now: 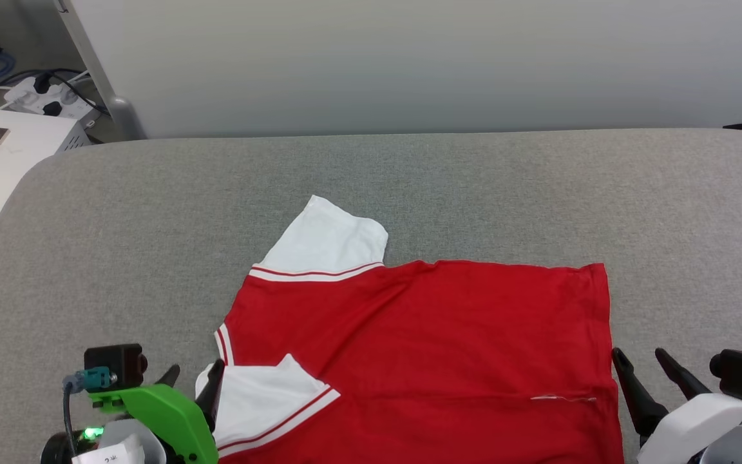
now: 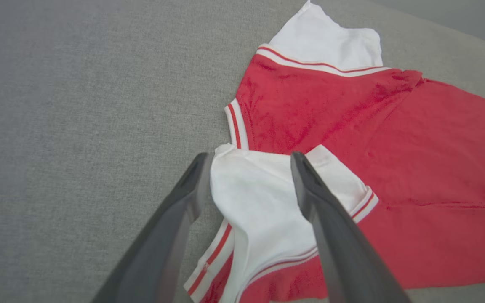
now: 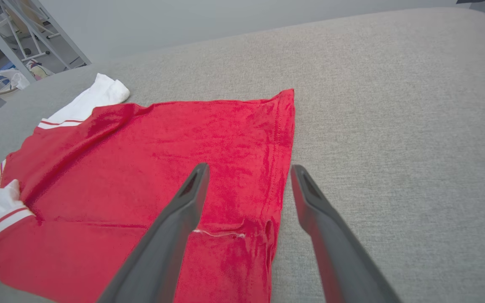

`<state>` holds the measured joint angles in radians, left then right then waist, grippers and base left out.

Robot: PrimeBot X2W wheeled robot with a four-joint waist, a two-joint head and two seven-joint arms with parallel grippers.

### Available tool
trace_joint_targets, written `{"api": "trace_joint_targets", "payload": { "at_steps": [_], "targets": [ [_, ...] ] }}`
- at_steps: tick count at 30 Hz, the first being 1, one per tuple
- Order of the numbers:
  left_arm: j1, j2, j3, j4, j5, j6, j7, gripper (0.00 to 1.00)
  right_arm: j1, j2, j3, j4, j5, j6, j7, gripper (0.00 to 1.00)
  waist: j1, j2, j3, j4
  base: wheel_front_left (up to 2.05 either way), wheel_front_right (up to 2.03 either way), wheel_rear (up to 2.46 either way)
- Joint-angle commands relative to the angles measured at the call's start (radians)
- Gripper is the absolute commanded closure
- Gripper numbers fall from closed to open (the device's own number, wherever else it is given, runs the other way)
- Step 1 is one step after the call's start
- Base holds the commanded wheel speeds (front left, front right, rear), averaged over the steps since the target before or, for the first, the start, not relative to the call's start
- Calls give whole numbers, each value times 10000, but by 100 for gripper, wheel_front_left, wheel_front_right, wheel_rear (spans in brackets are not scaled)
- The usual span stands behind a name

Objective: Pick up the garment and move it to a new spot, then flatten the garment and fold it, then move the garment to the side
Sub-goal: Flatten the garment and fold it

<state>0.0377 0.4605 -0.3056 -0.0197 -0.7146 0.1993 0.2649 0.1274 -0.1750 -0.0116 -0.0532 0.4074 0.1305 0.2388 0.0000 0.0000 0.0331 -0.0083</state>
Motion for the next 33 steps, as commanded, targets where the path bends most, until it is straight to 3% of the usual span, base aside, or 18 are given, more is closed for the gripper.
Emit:
{"api": "trace_joint_targets", "payload": {
  "at_steps": [1,12,18,25,26,27,33],
  "targets": [
    [-297,-106,71,-88,191,75,-270,0,-46,97,-78,-151,-206,2,-296,0,0,0,11,-35,0,0,0],
    [-2025,-466,159,315,1245,242,-1935,0,-1001,346,-269,-1487,-1416,2,-1779,0,0,0,1220,-401,0,0,0],
    [-3561,-592,-70,1214,1431,-194,-2032,0,-1746,233,-229,-1924,-1622,2,-2073,0,0,0,2236,-804,0,0,0],
    [-5867,-500,-336,2895,992,-1306,-881,0,-2361,145,-40,-1765,-1448,2,-2216,0,0,0,3081,-1393,0,0,0],
    [-6763,-368,-393,3664,658,-1817,-78,0,-2519,177,88,-1576,-1326,2,-2275,0,0,0,3310,-1667,0,0,0],
    [-7068,-327,-430,3930,535,-1982,272,0,-2562,194,112,-1496,-1289,2,-2309,0,0,0,3377,-1772,0,0,0],
    [-8548,57,-556,5178,-78,-2515,2481,0,-2732,265,300,-1103,-1058,2,-2499,0,0,0,3745,-2314,0,0,0]
  ]
}}
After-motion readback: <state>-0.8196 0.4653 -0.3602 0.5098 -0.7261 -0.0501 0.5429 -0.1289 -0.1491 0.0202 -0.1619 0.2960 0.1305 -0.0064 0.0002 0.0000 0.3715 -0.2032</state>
